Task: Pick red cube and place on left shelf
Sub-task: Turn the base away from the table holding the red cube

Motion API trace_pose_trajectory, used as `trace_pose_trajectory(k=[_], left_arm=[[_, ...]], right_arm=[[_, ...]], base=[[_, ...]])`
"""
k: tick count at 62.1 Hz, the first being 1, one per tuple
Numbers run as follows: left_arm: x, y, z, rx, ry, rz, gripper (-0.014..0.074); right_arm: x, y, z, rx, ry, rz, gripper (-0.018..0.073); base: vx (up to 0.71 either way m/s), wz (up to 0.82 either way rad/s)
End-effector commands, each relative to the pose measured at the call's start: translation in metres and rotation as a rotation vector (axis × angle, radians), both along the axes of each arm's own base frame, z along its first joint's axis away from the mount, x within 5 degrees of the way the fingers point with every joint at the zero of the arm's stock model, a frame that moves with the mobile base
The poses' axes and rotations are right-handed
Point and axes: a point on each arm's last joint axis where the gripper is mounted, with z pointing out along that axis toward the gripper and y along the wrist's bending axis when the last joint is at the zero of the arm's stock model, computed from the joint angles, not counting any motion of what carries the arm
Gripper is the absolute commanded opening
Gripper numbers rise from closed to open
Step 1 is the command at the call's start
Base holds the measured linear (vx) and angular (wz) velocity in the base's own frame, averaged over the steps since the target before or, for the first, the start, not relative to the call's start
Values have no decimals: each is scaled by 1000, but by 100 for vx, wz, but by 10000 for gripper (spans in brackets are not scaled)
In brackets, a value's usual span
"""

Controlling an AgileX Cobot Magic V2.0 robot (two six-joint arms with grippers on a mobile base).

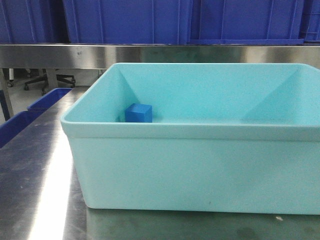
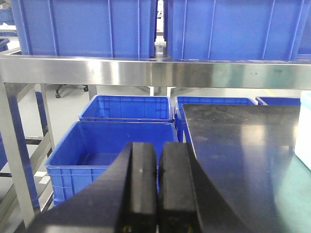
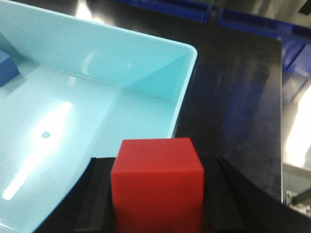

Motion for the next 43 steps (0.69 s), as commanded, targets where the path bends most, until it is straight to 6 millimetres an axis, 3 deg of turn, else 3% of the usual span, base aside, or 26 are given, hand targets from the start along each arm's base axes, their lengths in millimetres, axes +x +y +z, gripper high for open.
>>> trace_pose_trajectory(k=[1,9,21,43], left_arm=[[0,0,0,-12,-73,1,101],[0,0,0,-12,-73,1,101],[0,0,0,-12,-73,1,101],[0,0,0,-12,-73,1,101]], right_arm=[[-15,-4,5,27,-191,-27,87],[-35,-6,-4,36,-259,-27,86],[-55,-8,-2,48,-355,-25,86],[-57,-9,-1,49,-366,-25,86]], base=[[0,0],[-2,-13],[0,-1],[0,3]])
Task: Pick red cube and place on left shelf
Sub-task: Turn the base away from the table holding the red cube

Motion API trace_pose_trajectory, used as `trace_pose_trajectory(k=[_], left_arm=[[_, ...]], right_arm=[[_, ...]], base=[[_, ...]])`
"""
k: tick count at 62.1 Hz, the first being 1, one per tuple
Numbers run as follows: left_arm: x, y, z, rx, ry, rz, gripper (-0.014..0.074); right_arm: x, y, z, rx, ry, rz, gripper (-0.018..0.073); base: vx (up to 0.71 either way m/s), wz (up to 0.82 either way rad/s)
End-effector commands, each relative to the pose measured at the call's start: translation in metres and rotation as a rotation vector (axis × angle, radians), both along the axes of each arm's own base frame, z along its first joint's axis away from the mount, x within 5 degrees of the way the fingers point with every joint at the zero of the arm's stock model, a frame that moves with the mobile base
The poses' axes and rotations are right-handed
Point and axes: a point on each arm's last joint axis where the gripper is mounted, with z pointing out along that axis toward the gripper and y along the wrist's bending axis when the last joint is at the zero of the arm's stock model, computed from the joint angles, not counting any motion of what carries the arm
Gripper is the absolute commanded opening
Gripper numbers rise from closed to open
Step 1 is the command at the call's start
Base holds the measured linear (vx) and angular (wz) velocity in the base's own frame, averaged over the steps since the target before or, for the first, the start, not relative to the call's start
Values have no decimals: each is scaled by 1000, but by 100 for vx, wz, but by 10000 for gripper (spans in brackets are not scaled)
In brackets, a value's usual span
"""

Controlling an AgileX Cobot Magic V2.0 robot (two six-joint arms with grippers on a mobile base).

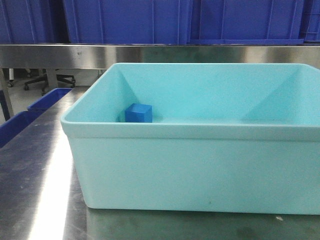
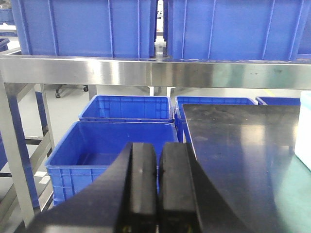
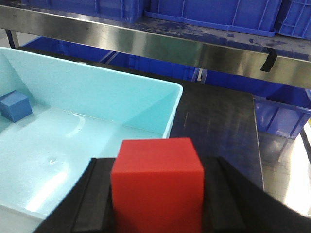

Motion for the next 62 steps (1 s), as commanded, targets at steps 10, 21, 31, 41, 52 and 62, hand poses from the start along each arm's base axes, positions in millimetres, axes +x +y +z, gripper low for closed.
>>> trace_pose_trajectory(k=[10,21,31,41,52,62], left_arm=[[0,0,0,-12,-73,1,101],[0,0,0,-12,-73,1,101],[0,0,0,-12,-73,1,101],[0,0,0,-12,-73,1,101],[0,0,0,-12,-73,1,101],[0,0,0,-12,-73,1,101]], right_arm=[[1,-1,15,17,-98,-14,86],[1,-1,15,17,-98,-14,86],[1,-1,15,17,-98,-14,86],[1,-1,15,17,-98,-14,86],[1,-1,15,17,-98,-14,86],[1,-1,15,17,-98,-14,86]], base=[[0,0],[0,0],[-2,-10],[-2,9],[-2,12],[-5,27]])
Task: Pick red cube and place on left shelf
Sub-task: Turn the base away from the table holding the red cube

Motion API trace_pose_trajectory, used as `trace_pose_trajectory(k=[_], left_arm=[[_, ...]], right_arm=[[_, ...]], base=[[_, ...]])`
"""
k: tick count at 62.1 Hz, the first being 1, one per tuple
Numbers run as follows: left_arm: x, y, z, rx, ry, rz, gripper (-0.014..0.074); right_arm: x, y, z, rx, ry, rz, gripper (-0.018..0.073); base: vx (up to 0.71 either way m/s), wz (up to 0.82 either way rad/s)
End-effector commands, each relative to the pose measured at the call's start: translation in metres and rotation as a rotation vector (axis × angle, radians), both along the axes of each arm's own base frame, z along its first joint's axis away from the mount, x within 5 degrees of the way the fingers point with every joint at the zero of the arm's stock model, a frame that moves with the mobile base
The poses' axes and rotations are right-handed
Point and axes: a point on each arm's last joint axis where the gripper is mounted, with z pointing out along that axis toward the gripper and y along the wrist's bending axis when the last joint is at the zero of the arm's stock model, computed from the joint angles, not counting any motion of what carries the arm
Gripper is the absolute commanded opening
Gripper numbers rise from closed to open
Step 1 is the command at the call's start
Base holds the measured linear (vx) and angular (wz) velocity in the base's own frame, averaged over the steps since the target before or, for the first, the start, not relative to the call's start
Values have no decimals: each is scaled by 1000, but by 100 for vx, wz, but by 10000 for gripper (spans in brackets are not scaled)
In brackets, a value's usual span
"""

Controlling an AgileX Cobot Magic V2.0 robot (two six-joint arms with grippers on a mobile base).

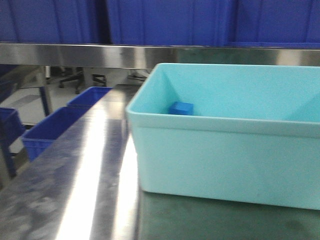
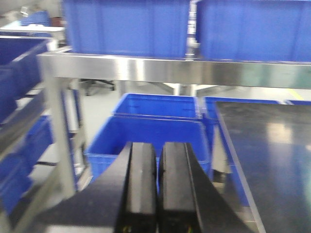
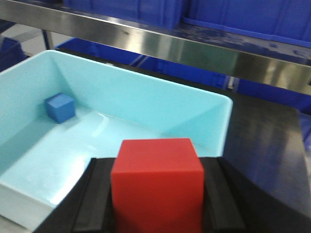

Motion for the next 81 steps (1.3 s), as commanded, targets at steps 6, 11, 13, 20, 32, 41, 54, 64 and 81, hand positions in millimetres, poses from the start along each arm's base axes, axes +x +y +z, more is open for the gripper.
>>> trace_pose_trajectory(k=[6,11,13,20,32,41,54,64,81], left_arm=[[0,0,0,-12,-73,1,101],[0,0,0,-12,-73,1,101],[0,0,0,-12,-73,1,101],[0,0,0,-12,-73,1,101],[0,0,0,-12,-73,1,101],[0,0,0,-12,-73,1,101],[0,0,0,-12,-73,1,101],[0,0,0,-12,-73,1,101],[0,0,0,-12,-73,1,101]], right_arm=[[1,-1,16,17,-102,-14,86],[1,-1,16,17,-102,-14,86],[1,-1,16,17,-101,-14,86],[1,-1,16,17,-101,-14,86],[1,-1,16,17,-102,-14,86],[1,-1,16,17,-102,-14,86],[1,-1,16,17,-101,-14,86],[1,-1,16,17,-101,-14,86],[1,-1,16,17,-101,-14,86]], base=[[-5,30],[-8,46],[-8,45],[-11,31],[-14,47],[-16,55],[-16,59],[-13,74],[-5,91]])
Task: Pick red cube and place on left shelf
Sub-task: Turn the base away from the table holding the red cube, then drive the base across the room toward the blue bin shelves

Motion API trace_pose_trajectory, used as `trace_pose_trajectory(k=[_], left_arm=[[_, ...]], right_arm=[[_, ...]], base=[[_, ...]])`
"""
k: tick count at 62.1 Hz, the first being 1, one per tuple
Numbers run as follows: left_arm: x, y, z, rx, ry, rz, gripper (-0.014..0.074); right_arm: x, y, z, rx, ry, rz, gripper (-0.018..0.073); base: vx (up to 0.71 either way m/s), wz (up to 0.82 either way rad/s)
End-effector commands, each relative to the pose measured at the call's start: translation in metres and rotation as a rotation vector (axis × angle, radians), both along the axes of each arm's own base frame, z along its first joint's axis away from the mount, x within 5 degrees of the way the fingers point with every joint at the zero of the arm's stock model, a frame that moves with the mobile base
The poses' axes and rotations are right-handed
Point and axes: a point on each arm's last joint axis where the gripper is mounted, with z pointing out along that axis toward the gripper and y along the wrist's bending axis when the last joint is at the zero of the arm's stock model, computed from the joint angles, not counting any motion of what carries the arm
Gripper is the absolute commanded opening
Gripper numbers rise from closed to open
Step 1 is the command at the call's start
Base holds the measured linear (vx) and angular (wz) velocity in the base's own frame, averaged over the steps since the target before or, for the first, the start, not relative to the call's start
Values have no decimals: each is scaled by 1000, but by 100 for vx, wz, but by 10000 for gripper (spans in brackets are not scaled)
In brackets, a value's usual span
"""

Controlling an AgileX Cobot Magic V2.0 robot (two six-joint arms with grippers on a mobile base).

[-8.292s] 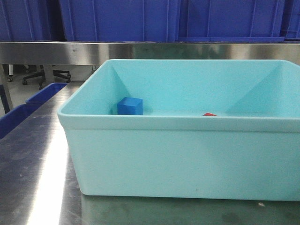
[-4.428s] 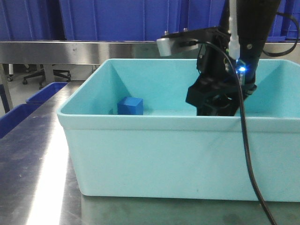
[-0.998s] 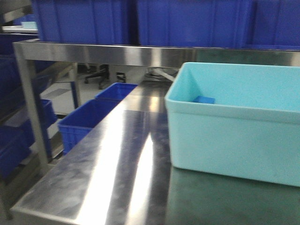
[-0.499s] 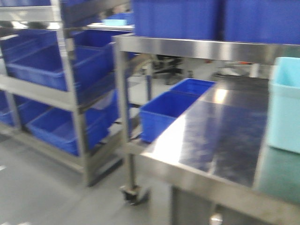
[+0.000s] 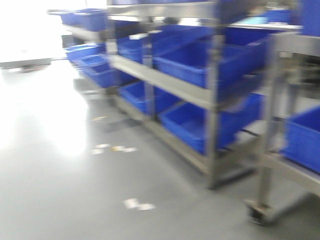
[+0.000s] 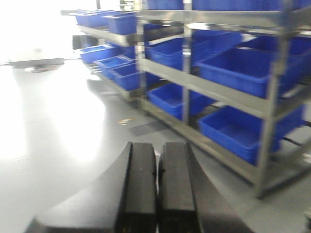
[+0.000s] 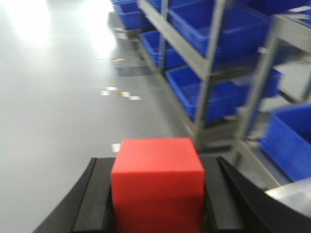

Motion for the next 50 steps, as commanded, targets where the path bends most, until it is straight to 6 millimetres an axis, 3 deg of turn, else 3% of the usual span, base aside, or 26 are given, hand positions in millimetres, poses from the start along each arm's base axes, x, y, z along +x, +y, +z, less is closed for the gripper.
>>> trace_pose_trajectory(k=[1,21,50], left_arm=[[0,0,0,-12,-74,1,101],[0,0,0,-12,-74,1,101],[0,0,0,-12,-74,1,101]], right_arm=[[1,-1,16,17,-102,-14,86],[1,-1,16,17,-102,-14,86],[1,-1,16,17,-102,-14,86]], base=[[4,111],[11,95],[30,52]])
